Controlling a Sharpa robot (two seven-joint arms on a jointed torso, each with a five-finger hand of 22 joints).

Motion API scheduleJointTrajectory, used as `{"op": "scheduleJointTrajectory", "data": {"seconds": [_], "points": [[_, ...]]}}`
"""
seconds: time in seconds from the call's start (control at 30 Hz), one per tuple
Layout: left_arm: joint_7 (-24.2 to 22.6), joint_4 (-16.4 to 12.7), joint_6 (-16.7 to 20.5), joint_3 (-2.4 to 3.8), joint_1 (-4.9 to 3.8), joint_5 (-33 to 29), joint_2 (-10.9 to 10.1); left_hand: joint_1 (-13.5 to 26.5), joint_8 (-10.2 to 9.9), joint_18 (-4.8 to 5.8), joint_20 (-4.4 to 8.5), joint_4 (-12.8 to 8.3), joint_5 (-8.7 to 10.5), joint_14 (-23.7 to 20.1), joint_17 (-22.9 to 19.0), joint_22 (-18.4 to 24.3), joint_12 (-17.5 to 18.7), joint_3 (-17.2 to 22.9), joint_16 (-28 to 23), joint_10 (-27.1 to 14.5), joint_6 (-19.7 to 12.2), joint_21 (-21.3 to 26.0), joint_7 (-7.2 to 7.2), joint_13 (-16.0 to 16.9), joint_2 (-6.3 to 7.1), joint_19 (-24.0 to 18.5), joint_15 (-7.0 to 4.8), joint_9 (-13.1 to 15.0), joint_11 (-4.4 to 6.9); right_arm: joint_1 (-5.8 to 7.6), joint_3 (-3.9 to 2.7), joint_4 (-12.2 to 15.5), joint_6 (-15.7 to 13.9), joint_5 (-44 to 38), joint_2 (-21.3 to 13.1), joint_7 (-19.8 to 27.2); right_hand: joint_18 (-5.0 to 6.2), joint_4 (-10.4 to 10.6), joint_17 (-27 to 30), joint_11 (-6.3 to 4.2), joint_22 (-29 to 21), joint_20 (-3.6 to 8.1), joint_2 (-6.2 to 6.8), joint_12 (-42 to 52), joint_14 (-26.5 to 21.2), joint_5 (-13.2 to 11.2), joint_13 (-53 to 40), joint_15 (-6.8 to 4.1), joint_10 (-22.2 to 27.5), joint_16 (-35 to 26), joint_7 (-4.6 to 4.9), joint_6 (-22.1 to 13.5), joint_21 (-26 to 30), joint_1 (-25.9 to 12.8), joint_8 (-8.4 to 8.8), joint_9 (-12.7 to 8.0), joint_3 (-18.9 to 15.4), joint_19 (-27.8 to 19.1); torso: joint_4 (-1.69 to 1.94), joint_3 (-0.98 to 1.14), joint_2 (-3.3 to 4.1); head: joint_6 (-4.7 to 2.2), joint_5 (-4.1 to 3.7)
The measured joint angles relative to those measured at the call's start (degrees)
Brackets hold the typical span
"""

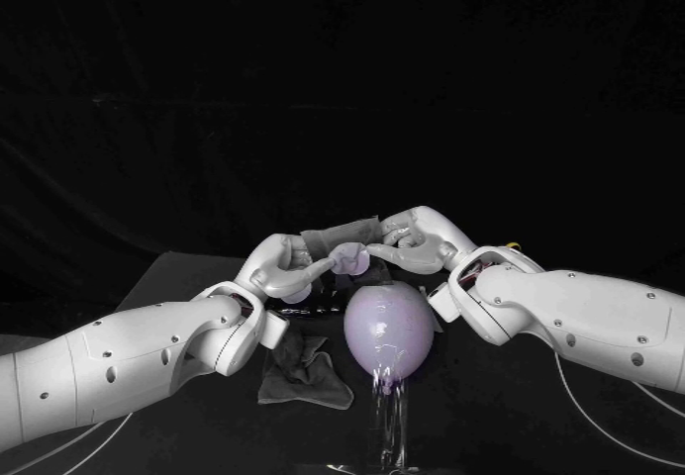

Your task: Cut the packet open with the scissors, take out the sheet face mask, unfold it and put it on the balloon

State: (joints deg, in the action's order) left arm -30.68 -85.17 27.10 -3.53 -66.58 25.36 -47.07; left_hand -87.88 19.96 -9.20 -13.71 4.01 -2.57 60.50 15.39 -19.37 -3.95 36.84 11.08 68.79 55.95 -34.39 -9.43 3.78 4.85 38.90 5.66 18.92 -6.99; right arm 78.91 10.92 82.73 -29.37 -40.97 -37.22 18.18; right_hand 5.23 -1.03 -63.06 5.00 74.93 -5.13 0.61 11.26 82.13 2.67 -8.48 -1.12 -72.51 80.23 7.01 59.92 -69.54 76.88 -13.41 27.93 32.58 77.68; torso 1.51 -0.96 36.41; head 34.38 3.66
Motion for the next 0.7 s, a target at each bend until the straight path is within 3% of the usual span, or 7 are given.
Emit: {"op": "scheduleJointTrajectory", "data": {"seconds": [0.3,0.7], "points": [[-0.21,0.49,0.38,0.0,-0.01,-0.51,-0.01,0.3,0.0,0.01,0.0,-0.25,0.0,0.0,0.12,-0.15,-0.01,-0.07,0.0,0.2,-0.01,-0.34,0.01,0.06,-0.15,0.0,0.0,0.05,-0.2,-0.01,0.0,0.55,0.63,-0.71,-0.06,0.22,-0.02,-0.01,0.3,-0.18,-0.02,0.0,0.3,0.0,0.01,0.0,-0.1,0.02,-0.19,-0.01,-0.11,0.08,0.0,-0.3,-0.05,0.0,0.01,0.0,-0.03,0.0,-0.02,0.05,0.05],[-0.08,0.62,0.77,-0.05,0.04,-0.88,0.3,0.3,-0.08,0.39,0.0,-0.55,0.0,0.0,0.17,-0.21,0.0,-0.08,0.0,0.11,0.11,-0.61,-0.11,0.04,-0.15,0.0,0.0,0.13,-0.29,0.04,-0.06,-0.87,-0.08,-3.58,2.04,-0.74,-0.04,-0.33,0.58,-0.31,0.02,0.0,0.61,0.0,0.07,-0.02,-0.25,0.09,-0.72,-0.01,-0.28,0.07,0.0,-0.61,-0.37,0.02,0.32,-0.01,0.03,-0.07,-0.03,-0.01,-0.03]]}}
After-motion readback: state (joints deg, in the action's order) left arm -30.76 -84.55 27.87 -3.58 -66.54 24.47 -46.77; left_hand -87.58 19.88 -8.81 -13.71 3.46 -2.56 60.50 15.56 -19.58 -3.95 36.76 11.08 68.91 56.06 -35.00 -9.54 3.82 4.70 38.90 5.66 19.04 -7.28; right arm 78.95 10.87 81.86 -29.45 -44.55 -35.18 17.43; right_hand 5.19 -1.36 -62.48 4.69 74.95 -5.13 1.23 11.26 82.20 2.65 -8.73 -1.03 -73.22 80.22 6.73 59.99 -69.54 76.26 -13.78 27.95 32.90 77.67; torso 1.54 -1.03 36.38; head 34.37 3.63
